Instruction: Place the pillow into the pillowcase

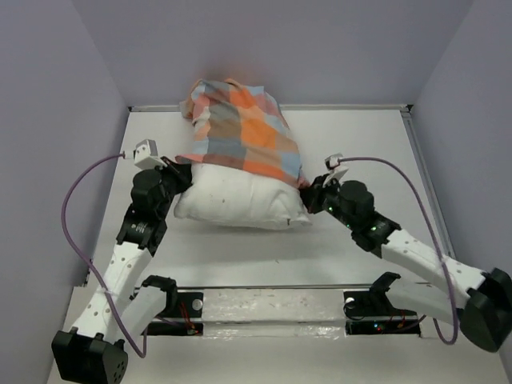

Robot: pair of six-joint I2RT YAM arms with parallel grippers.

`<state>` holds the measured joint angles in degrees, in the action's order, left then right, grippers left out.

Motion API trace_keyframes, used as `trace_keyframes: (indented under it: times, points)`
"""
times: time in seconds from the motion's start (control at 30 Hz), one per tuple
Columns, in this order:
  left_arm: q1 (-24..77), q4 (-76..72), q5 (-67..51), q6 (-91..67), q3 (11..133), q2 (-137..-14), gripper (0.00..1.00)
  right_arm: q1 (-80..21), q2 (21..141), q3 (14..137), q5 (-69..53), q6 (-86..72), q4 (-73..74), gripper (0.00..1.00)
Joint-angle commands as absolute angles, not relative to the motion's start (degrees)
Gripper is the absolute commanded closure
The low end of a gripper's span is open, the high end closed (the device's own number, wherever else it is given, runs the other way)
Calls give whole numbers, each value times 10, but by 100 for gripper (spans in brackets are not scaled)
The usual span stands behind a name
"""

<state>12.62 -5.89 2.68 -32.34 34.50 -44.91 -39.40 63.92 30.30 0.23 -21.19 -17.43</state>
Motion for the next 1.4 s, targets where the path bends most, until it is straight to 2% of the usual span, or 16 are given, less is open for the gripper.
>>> trace_keyframes:
  times: [0.0, 0.17, 0.37, 0.57, 0.63, 0.73, 0.8, 0.9, 1.0, 1.03, 1.07, 1.13, 1.23, 1.27, 1.3, 1.37]
  points:
    - [125, -75, -48, -293, 537, -410, 100, -403, 464, 522, 4, -204, 38, 100]
    - [125, -48, -113, -301, 816, -448, 100, -403, 509, 932, -33, -149, 209, 100]
    - [125, -48, -88, -302, 841, -466, 100, -403, 645, 983, 123, -112, 267, 100]
    - [125, 32, -151, -301, 1187, -563, 100, -403, 672, 1374, 15, -106, 342, 100]
    - [125, 30, -170, -310, 1196, -550, 100, -403, 635, 1338, 31, -100, 324, 100]
    - [125, -67, -115, -309, 951, -476, 100, -403, 624, 1065, 54, -113, 224, 100]
    - [125, -13, -98, -287, 930, -522, 100, -403, 702, 1092, 104, -106, 344, 100]
    - [125, 27, -144, -276, 1135, -575, 100, -403, 697, 1312, 69, -87, 348, 100]
    - [124, 77, -150, -268, 1288, -603, 100, -403, 629, 1364, 36, -91, 284, 100]
    - [124, 76, -155, -264, 1255, -587, 100, -403, 613, 1340, 54, -87, 268, 100]
    - [124, 65, -149, -265, 1179, -565, 100, -403, 598, 1200, 69, -92, 243, 100]
    - [123, -85, -124, -304, 897, -501, 100, -403, 653, 1079, 98, -96, 226, 100]
    - [122, 32, -148, -271, 1109, -603, 100, -403, 753, 1259, 141, -78, 403, 100]
    - [122, 60, -156, -272, 1224, -635, 100, -403, 732, 1305, 118, -74, 374, 100]
    - [124, 111, -163, -281, 1453, -709, 100, -403, 713, 1400, 75, -76, 314, 100]
    - [147, 69, -150, -291, 1450, -684, 100, -403, 700, 1525, 32, -104, 311, 100]
